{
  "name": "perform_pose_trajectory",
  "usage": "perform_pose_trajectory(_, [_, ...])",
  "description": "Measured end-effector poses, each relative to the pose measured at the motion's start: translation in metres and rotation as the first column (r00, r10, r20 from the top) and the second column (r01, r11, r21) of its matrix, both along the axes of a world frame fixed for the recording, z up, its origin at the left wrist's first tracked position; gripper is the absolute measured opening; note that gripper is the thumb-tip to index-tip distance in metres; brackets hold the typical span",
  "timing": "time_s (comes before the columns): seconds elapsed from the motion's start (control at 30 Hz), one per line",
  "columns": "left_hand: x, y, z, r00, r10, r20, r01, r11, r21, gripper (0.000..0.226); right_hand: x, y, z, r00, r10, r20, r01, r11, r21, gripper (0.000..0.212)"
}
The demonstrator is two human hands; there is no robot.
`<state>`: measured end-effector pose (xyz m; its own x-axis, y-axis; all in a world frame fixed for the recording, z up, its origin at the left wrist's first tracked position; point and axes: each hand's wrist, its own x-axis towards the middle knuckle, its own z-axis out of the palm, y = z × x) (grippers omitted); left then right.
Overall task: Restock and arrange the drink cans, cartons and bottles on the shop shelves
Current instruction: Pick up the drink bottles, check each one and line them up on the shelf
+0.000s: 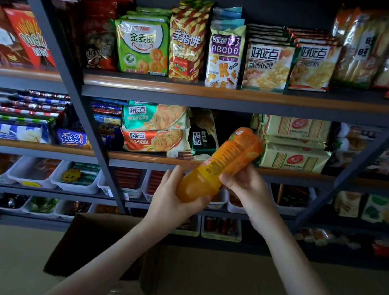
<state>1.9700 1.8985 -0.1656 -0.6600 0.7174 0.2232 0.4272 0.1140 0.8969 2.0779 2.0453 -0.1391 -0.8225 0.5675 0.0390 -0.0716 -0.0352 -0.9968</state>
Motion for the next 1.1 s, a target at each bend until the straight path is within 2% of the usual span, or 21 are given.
perform_pose_trajectory(0.07, [0.002, 0.001, 0.004, 0.998, 0.041, 0.039, -0.041, 0.999, 0.005, 0.06, 0.001, 0.002, -0.006, 0.98, -0.171, 0.101, 0.138, 0.953, 0.271, 0.088])
perform_pose_trajectory(0.1, [0.001, 0.001, 0.006, 0.997, 0.054, 0.056, -0.054, 0.999, -0.008, 0.06, 0.002, 0.005, -0.01, 0.96, -0.259, 0.104, 0.184, 0.867, 0.462, 0.104])
perform_pose_trajectory(0.13, [0.0, 0.001, 0.008, 0.995, 0.07, 0.067, -0.068, 0.997, -0.028, 0.059, 0.004, 0.009, -0.016, 0.954, -0.291, 0.077, 0.168, 0.727, 0.665, 0.11])
perform_pose_trajectory(0.17, [-0.002, 0.001, 0.01, 0.994, 0.081, 0.076, -0.078, 0.996, -0.043, 0.058, 0.006, 0.012, -0.02, 0.96, -0.274, 0.057, 0.103, 0.535, 0.839, 0.111])
perform_pose_trajectory(0.23, [-0.004, -0.001, 0.016, 0.995, 0.071, 0.07, -0.067, 0.996, -0.06, 0.057, 0.006, 0.011, -0.021, 0.981, -0.177, 0.079, -0.048, 0.176, 0.983, 0.102])
perform_pose_trajectory(0.27, [-0.003, -0.002, 0.019, 0.997, 0.055, 0.045, -0.051, 0.996, -0.071, 0.058, 0.005, 0.008, -0.02, 0.989, -0.133, 0.071, -0.063, 0.064, 0.996, 0.09])
perform_pose_trajectory(0.33, [-0.002, -0.003, 0.025, 1.0, 0.018, -0.024, -0.02, 0.996, -0.088, 0.062, 0.0, 0.005, -0.016, 0.996, -0.086, -0.01, 0.008, -0.02, 1.0, 0.061])
perform_pose_trajectory(0.37, [-0.002, -0.005, 0.029, 0.999, 0.005, -0.051, -0.009, 0.997, -0.081, 0.062, -0.002, 0.006, -0.014, 0.995, -0.082, -0.049, 0.046, -0.034, 0.998, 0.055])
perform_pose_trajectory(0.43, [-0.006, -0.009, 0.039, 0.998, -0.021, -0.06, 0.019, 0.999, -0.039, 0.055, -0.005, 0.008, -0.013, 0.991, -0.087, -0.101, 0.101, 0.0, 0.995, 0.057])
perform_pose_trajectory(0.47, [-0.009, -0.012, 0.045, 0.998, -0.048, -0.033, 0.048, 0.999, -0.006, 0.052, -0.005, 0.009, -0.014, 0.989, -0.097, -0.113, 0.12, 0.071, 0.99, 0.063])
perform_pose_trajectory(0.5, [-0.011, -0.015, 0.05, 0.996, -0.089, 0.006, 0.089, 0.995, 0.042, 0.05, -0.006, 0.01, -0.014, 0.987, -0.112, -0.118, 0.138, 0.184, 0.973, 0.068])
perform_pose_trajectory(0.57, [-0.013, -0.021, 0.057, 0.982, -0.186, 0.026, 0.181, 0.975, 0.131, 0.053, -0.007, 0.003, -0.006, 0.979, -0.164, -0.12, 0.185, 0.479, 0.858, 0.069])
perform_pose_trajectory(0.6, [-0.013, -0.021, 0.058, 0.978, -0.203, -0.04, 0.206, 0.969, 0.138, 0.056, -0.008, -0.002, 0.001, 0.975, -0.194, -0.108, 0.204, 0.597, 0.776, 0.068])
perform_pose_trajectory(0.63, [-0.013, -0.02, 0.058, 0.971, -0.192, -0.144, 0.21, 0.97, 0.123, 0.06, -0.01, -0.007, 0.007, 0.973, -0.212, -0.088, 0.211, 0.677, 0.705, 0.067])
perform_pose_trajectory(0.7, [-0.015, -0.016, 0.054, 0.935, -0.164, -0.315, 0.202, 0.975, 0.094, 0.066, -0.013, -0.016, 0.016, 0.975, -0.217, -0.054, 0.208, 0.793, 0.573, 0.058])
perform_pose_trajectory(0.77, [-0.019, -0.012, 0.051, 0.912, -0.176, -0.371, 0.212, 0.976, 0.056, 0.07, -0.017, -0.022, 0.026, 0.983, -0.171, -0.067, 0.183, 0.898, 0.4, 0.045])
perform_pose_trajectory(0.83, [-0.022, -0.012, 0.053, 0.907, -0.21, -0.366, 0.227, 0.974, 0.004, 0.077, -0.021, -0.028, 0.037, 0.987, -0.117, -0.106, 0.139, 0.962, 0.235, 0.033])
perform_pose_trajectory(0.93, [-0.03, -0.011, 0.058, 0.909, -0.22, -0.355, 0.241, 0.971, 0.016, 0.082, -0.028, -0.03, 0.053, 0.984, -0.103, -0.144, 0.115, 0.99, 0.079, 0.034])
perform_pose_trajectory(1.03, [-0.041, -0.004, 0.073, 0.903, -0.219, -0.371, 0.26, 0.964, 0.062, 0.087, -0.033, -0.026, 0.071, 0.989, -0.096, -0.11, 0.104, 0.992, 0.065, 0.037])
perform_pose_trajectory(1.1, [-0.048, 0.007, 0.087, 0.887, -0.221, -0.405, 0.278, 0.957, 0.085, 0.09, -0.034, -0.019, 0.085, 0.993, -0.084, -0.078, 0.094, 0.988, 0.126, 0.044])
